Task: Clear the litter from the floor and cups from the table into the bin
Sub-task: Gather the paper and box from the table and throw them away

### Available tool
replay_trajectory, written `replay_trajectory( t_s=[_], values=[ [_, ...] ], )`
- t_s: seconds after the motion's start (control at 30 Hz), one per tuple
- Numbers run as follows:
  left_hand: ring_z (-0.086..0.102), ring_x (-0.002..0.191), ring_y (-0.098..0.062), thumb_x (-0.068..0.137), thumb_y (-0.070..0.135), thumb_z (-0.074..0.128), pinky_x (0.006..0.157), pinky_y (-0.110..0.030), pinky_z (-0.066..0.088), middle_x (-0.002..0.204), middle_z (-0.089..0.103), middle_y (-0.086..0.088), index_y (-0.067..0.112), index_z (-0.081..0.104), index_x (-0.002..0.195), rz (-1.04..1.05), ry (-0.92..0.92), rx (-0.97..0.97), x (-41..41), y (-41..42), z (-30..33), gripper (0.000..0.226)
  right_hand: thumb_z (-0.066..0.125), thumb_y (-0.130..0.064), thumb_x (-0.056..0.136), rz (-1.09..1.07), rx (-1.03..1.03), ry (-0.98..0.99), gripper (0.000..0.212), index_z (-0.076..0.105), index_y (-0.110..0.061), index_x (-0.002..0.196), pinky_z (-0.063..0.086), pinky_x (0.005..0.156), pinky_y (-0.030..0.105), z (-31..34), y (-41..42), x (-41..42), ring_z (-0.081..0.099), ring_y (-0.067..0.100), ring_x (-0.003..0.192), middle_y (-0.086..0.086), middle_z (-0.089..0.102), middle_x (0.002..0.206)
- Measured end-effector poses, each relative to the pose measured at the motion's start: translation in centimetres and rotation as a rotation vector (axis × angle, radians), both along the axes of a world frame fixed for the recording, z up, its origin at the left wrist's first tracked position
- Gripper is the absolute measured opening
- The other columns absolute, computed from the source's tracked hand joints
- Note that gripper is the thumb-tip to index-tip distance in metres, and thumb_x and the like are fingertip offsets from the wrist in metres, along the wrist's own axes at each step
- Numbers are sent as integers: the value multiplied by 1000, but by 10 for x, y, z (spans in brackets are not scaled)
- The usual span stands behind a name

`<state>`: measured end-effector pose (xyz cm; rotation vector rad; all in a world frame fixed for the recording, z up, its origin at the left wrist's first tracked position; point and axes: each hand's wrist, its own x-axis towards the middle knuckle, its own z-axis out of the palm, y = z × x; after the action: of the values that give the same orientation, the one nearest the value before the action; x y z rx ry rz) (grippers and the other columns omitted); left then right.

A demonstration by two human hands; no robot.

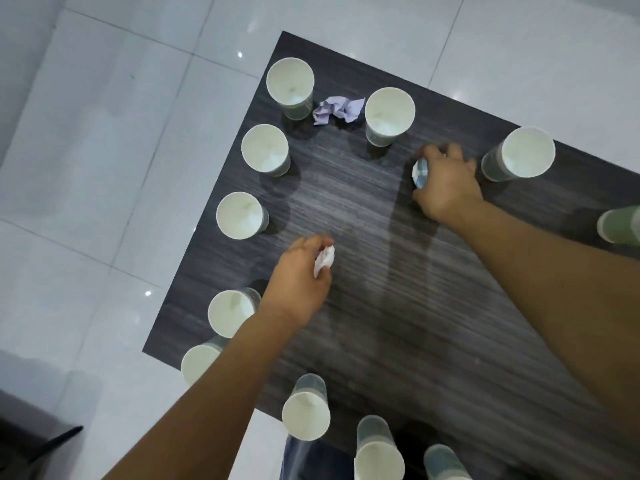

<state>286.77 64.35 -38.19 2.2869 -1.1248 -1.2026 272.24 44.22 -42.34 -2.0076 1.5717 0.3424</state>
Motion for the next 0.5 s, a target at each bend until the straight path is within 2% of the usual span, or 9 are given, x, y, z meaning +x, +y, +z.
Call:
replay_trajectory(
  t_s=[0.13,0.3,0.5],
  values=[
    [54,111,-21,90,4,53,91,-26,42,124,54,-5,14,54,126,-123,-41,11,-14,7,11,38,65,-8,82,-12,39,-71,54,45,-20,131,40,84,38,11,53,-21,36,39,120,10,33,138],
    [54,113,-23,93,9,53,96,-30,43,133,50,-4,20,49,131,-272,-72,76,-44,27,47,40,64,-10,82,-79,124,-132,60,44,-26,137,41,97,38,51,133,-55,37,36,122,3,33,141],
    [56,106,-31,90,4,47,88,-39,47,131,46,-8,15,47,131,-549,-154,138,-90,62,104,42,63,-17,86,-171,182,-150,60,40,-32,140,44,96,41,129,217,-102,35,32,125,0,31,144]
  ],
)
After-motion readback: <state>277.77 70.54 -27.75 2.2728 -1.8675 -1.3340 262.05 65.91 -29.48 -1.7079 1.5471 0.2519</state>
